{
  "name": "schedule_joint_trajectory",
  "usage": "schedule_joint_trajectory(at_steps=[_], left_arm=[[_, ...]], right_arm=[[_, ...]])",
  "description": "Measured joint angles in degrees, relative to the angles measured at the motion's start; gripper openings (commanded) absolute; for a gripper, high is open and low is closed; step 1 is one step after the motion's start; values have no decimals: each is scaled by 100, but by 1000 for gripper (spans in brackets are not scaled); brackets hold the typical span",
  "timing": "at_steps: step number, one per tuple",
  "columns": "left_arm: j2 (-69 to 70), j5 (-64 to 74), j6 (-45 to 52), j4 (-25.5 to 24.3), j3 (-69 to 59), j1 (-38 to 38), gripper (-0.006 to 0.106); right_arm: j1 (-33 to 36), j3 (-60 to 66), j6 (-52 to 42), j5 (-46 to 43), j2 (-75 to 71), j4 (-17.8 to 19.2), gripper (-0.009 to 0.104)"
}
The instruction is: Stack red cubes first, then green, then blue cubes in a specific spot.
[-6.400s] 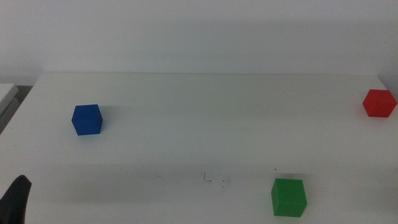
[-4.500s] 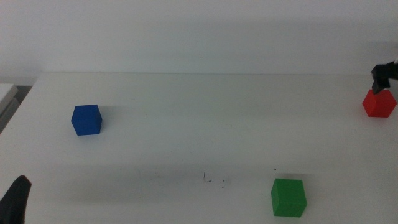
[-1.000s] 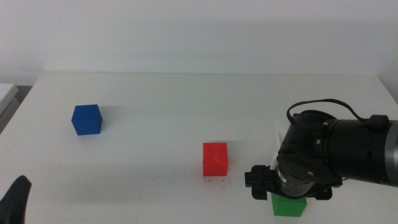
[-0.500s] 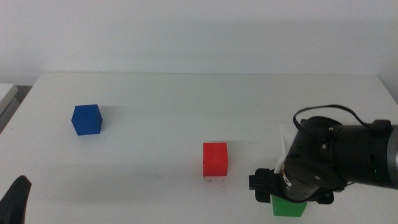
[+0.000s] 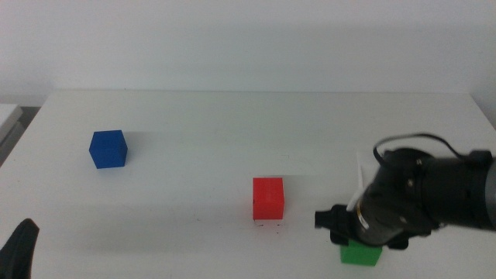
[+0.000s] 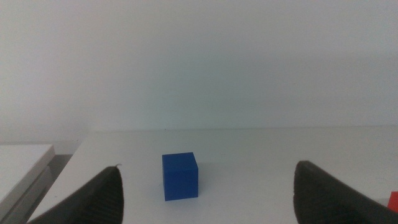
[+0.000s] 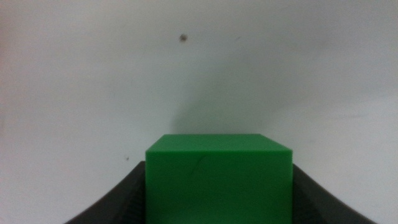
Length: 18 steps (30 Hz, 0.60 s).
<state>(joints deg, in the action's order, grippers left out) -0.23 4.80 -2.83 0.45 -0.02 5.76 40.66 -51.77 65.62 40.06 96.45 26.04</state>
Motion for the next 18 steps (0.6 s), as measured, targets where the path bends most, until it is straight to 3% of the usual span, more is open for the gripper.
schedule_joint_trajectory(at_steps=[5, 9, 18], left_arm=[[0, 0, 0, 0, 0, 0, 94], [0, 0, 0, 0, 0, 0, 94], [0, 0, 0, 0, 0, 0, 94]], right_arm=[[276, -1255, -51, 1102, 38, 171, 11], [542, -2598, -191, 1371, 351, 272, 11], [796, -4588, -750, 2150, 1918, -156, 11]])
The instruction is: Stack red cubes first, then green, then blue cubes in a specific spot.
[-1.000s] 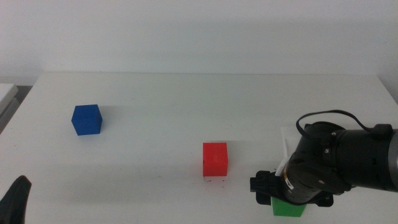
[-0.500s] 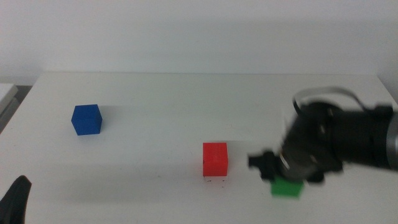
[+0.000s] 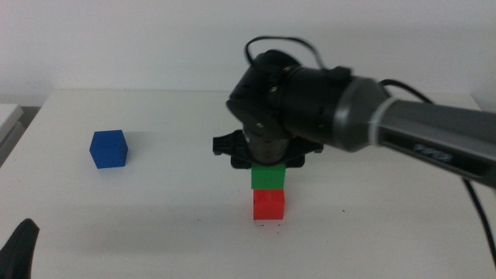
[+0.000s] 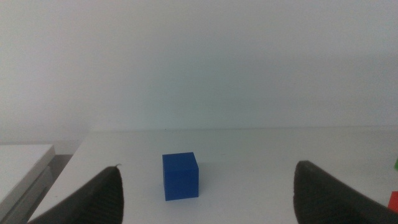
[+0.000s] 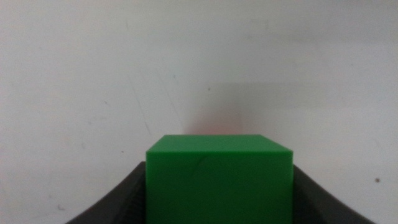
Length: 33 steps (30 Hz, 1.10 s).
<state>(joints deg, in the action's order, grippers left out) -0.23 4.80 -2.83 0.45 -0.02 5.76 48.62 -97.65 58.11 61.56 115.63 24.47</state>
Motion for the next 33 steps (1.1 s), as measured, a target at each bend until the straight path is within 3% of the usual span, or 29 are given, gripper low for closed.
schedule_joint_trajectory(at_steps=[17, 29, 32, 33], left_arm=[[0, 0, 0, 0, 0, 0, 94], [0, 0, 0, 0, 0, 0, 94], [0, 0, 0, 0, 0, 0, 94], [0, 0, 0, 0, 0, 0, 94]], right_arm=[[0, -155, -74, 142, 381, -128, 11], [0, -168, -83, 142, 454, 5, 12], [0, -180, -96, 131, 456, 16, 24], [0, -180, -96, 131, 456, 16, 56]])
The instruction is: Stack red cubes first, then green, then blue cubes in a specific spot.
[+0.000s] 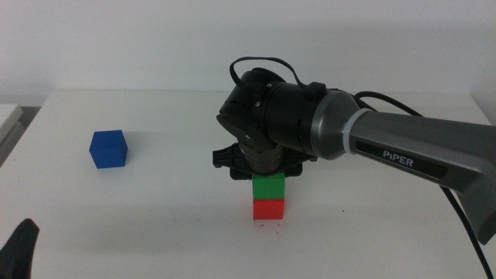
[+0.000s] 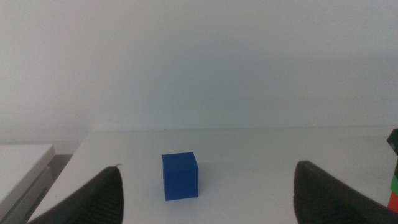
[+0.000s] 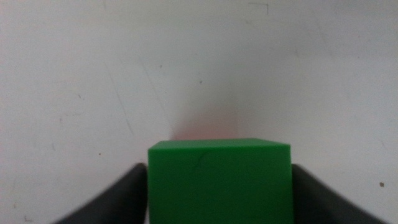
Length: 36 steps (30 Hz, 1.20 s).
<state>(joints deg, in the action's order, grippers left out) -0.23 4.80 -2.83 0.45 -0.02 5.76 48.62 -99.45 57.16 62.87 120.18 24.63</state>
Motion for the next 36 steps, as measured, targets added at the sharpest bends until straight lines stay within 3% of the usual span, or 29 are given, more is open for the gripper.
schedule_joint_trajectory(at_steps=[1, 2, 4, 9, 16, 22, 26, 32, 36], left_arm=[[0, 0, 0, 0, 0, 0, 94], [0, 0, 0, 0, 0, 0, 94], [0, 0, 0, 0, 0, 0, 94], [0, 0, 0, 0, 0, 0, 94], [0, 0, 0, 0, 0, 0, 94], [0, 0, 0, 0, 0, 0, 94], [0, 0, 0, 0, 0, 0, 94], [0, 0, 0, 0, 0, 0, 94], [0, 0, 0, 0, 0, 0, 94]], right_arm=[[0, 0, 0, 0, 10, 0, 65], [0, 0, 0, -10, 10, 7, 81], [0, 0, 0, -10, 10, 36, 92], [71, 107, -292, 0, -521, 155, 93], [594, 1146, -896, -156, -3112, 1005, 93], [710, 2639, -1559, -451, -5247, 1041, 93], [721, 3730, -2049, -737, -6492, 857, 93], [721, 4841, -2783, -1166, -7901, 91, 93], [721, 5059, -2927, -1250, -8179, -58, 93]])
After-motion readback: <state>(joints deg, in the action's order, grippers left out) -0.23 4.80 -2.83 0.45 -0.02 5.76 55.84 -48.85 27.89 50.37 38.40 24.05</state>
